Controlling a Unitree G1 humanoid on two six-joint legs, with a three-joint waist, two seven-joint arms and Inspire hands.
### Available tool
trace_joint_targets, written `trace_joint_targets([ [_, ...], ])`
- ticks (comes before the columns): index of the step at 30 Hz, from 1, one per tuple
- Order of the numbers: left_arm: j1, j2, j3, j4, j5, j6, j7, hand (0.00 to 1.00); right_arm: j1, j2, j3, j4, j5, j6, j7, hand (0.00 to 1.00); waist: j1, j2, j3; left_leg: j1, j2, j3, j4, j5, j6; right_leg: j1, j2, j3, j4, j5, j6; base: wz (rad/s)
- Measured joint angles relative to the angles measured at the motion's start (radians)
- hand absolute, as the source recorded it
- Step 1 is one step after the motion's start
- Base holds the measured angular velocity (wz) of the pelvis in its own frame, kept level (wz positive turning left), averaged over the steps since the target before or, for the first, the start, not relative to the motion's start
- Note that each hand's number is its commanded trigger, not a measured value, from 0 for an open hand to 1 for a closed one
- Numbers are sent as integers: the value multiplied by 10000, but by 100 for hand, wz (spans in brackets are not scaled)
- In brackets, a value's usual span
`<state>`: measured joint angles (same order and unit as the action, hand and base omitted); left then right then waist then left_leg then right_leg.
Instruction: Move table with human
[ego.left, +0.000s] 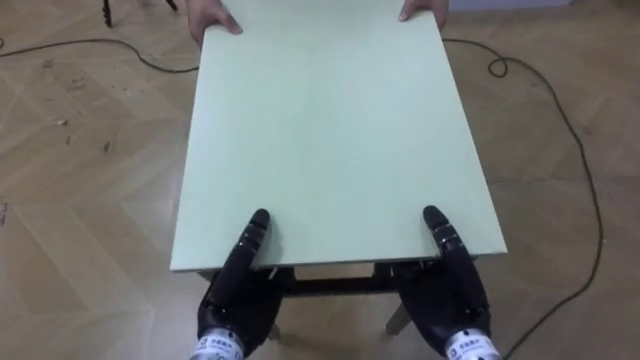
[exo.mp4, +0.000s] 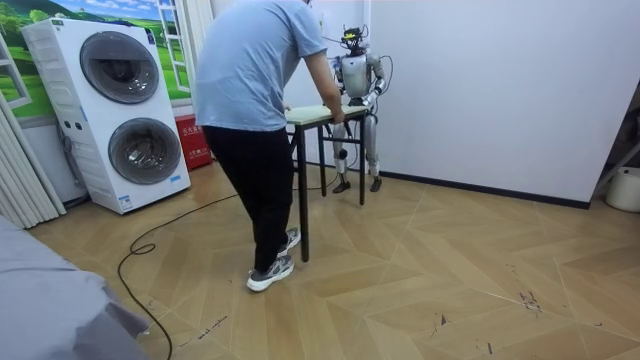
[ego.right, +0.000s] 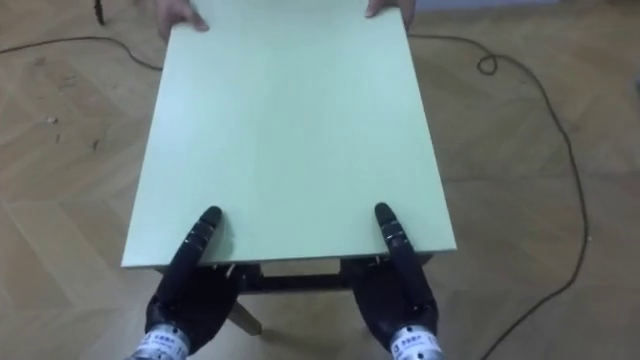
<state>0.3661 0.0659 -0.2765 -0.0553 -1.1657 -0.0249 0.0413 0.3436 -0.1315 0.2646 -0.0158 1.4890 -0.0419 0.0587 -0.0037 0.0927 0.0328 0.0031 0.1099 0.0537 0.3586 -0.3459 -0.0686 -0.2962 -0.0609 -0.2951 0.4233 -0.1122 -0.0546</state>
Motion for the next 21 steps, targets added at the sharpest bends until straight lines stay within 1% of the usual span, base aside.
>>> trace_joint_targets([
  [1,-106,24,-2,3,4,0,45,100,-77,-7,-5,0,-2,-36,-3,100,48,19,10,120,-21,-131,-555,17,29,-347,-189,-174,553,77,44,14],
  [2,-276,19,-83,47,7,23,236,100,-61,-6,-16,4,37,-147,-63,100,-57,5,25,318,-60,-286,-867,63,123,-839,-432,-225,1619,112,35,29],
  [3,-326,42,-96,86,-10,24,287,100,-59,15,-18,24,63,-159,-94,100,-137,-25,65,379,-62,-429,-923,59,217,-1200,-441,-53,1950,86,213,35],
  [4,-327,196,-108,85,-178,-40,300,100,-70,126,61,57,48,-128,-132,100,-144,-216,16,220,-188,-579,-761,-24,282,-1349,-207,730,603,380,383,23],
  [5,-471,325,-165,278,-351,-76,257,100,-116,44,80,77,41,-145,-126,100,-183,-254,38,-142,-382,-541,-219,-245,239,-1280,-331,796,-139,906,307,17],
  [6,-540,208,-214,448,-375,-75,257,100,-126,25,61,89,40,-199,-126,100,-179,-113,21,-318,-329,-360,82,-345,193,-1241,-351,566,-296,949,244,25],
  [7,-626,121,-269,581,-421,-67,248,100,-142,-14,10,95,-3,-279,-126,100,-202,-28,19,-507,-349,-33,318,-353,188,-1243,-427,420,-391,1181,49,13],
  [8,-649,130,-277,597,-389,-68,249,100,-139,-17,-39,149,-33,-254,-126,100,-219,-132,32,-513,-464,13,247,-273,266,-1206,-432,449,-554,1428,-34,8],
  [9,-649,146,-276,610,-382,-70,249,100,-137,17,-45,190,-33,-245,-126,100,-191,-202,29,-525,-512,31,154,-192,287,-1172,-430,460,-690,1565,-51,0],
  [10,-649,162,-278,638,-411,-58,252,100,-119,8,-55,196,-31,-205,-127,100,-224,-272,27,-628,-588,31,148,-59,322,-1024,-435,467,-1067,1939,-43,-3],
  [11,-642,153,-284,663,-449,12,259,100,-86,-6,-88,198,-53,-198,-129,100,-250,-363,28,-673,-772,40,97,92,454,-893,-488,571,-1495,2321,7,0],
  [12,-634,156,-286,664,-485,42,260,100,-80,-20,-103,199,-46,-180,-132,100,-249,-417,16,-722,-888,50,73,173,557,-847,-521,639,-1732,2537,56,-13],
  [13,-631,162,-305,664,-509,41,259,100,-100,-56,-137,196,-23,-102,-135,100,-266,-541,1,-856,-1119,235,20,351,730,-775,-596,814,-2295,3001,278,-9],
  [14,-616,162,-323,663,-521,39,258,100,-109,-107,-153,181,-5,-58,-136,100,-417,-590,-5,-1021,-1188,378,-9,459,1027,-614,-711,960,-2852,3368,988,0],
  [15,-616,159,-323,665,-517,37,257,100,-109,-121,-181,178,1,-20,-137,100,-442,-561,10,-1110,-1172,444,-10,507,1106,-631,-786,1018,-2650,3340,1144,39],
  [16,-620,147,-370,706,-436,52,266,100,52,-120,-215,170,64,-9,-142,100,-672,-515,23,-1129,-901,811,1,604,1265,-727,-943,1051,-1087,2162,865,78],
  [17,-620,163,-433,708,-251,97,270,100,320,-77,-230,111,153,-89,-89,100,-825,-568,10,-1008,-594,1354,-241,832,1072,-572,-1111,1075,435,838,818,80],
  [18,-615,156,-444,708,-156,127,269,100,431,-47,-230,111,198,-141,-14,100,-818,-615,8,-883,-483,1703,-470,1002,895,-402,-1150,1111,992,305,877,58],
  [19,-600,179,-446,706,-77,184,266,100,549,-21,-178,111,270,-243,61,100,-754,-728,0,-672,-445,2170,-852,1296,728,61,-1140,1400,1564,-543,1116,12],
  [20,-595,208,-436,703,-79,196,261,100,555,-33,-104,111,341,-305,65,100,-648,-817,1,-616,-521,2346,-909,1397,695,470,-1100,1627,1441,-994,1223,-5],
  [21,-590,227,-435,695,-82,195,251,100,553,-33,-83,111,357,-320,65,100,-547,-848,9,-618,-568,2362,-865,1411,671,584,-1047,1703,1109,-1039,1175,-39],
])
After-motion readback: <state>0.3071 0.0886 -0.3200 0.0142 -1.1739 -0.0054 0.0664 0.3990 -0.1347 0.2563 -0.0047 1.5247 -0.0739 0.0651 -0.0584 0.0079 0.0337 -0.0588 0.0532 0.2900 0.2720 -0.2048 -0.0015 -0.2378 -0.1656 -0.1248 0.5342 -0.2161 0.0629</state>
